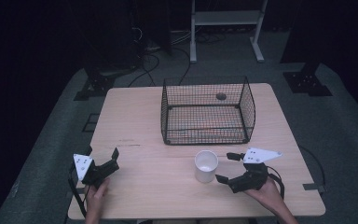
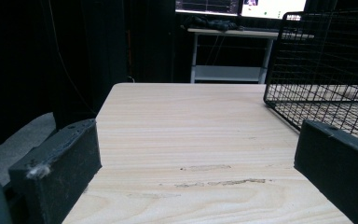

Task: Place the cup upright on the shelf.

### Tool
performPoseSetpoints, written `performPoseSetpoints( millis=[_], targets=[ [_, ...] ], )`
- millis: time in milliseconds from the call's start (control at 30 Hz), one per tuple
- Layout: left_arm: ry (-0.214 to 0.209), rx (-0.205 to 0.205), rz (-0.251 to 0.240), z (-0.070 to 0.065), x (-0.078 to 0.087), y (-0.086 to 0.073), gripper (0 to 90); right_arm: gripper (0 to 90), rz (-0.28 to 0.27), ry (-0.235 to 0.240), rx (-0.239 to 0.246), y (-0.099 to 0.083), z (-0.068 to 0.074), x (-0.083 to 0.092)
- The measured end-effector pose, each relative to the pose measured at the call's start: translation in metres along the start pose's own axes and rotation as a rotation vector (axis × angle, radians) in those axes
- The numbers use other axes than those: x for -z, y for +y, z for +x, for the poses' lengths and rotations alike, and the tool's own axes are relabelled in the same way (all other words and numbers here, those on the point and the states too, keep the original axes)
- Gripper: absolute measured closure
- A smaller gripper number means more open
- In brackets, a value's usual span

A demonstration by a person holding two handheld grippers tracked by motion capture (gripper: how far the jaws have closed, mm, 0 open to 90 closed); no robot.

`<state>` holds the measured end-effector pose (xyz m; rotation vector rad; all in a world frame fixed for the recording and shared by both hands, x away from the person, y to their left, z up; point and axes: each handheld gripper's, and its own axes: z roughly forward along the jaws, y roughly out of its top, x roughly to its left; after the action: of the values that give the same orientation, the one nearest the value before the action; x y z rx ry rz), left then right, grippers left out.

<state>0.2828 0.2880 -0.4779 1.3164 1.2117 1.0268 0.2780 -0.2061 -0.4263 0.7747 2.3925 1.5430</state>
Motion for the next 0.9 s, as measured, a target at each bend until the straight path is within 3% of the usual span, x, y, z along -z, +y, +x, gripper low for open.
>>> performPoseSetpoints(
  millis=[267, 900],
  targets=[
    [-0.002, 0.0, 0.0, 0.0, 0.0, 0.0, 0.0, 3.1, 0.029, 0.006, 0.017, 0.003, 0.006, -0.013],
    [-0.002, 0.002, 0.0, 0.001, 0.0, 0.0, 0.0, 2.9, 0.084, -0.005, 0.034, 0.009, 0.007, -0.046]
  ],
)
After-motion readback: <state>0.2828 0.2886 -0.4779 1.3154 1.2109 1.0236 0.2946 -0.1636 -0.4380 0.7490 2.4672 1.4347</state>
